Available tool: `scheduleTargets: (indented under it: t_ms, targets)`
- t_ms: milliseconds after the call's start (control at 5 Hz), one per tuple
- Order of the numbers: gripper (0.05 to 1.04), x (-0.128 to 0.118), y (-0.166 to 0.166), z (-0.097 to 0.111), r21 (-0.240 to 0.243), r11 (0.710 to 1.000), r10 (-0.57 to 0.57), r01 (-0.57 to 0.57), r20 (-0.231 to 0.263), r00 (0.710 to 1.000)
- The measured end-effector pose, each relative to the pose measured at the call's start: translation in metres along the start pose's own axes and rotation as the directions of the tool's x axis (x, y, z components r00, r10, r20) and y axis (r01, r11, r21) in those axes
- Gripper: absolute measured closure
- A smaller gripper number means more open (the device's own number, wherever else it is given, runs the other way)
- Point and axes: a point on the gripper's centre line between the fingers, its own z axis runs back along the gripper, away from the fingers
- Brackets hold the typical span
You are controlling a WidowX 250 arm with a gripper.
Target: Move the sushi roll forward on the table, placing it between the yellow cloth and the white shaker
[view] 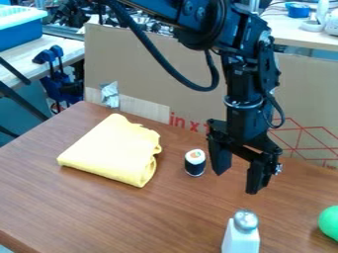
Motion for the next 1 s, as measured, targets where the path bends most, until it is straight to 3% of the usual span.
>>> scheduleTargets:
  t_ms: [200, 400, 800, 1000]
  targets:
    - [0.078, -0.004, 0.002, -0.011, -0.002, 1.000, 0.006, -0.007, -0.038, 0.999]
    - [0.078, -0.003, 0.024, -0.005, 0.005, 1.000, 0.007, -0.007, -0.048, 0.999]
    - [0.078, 0.003, 0.064, 0.011, 0.094, 0.995, 0.014, -0.012, -0.021, 1.000]
    - [0.078, 0.008, 0.080, 0.003, 0.089, 0.996, -0.001, 0.002, -0.011, 1.000]
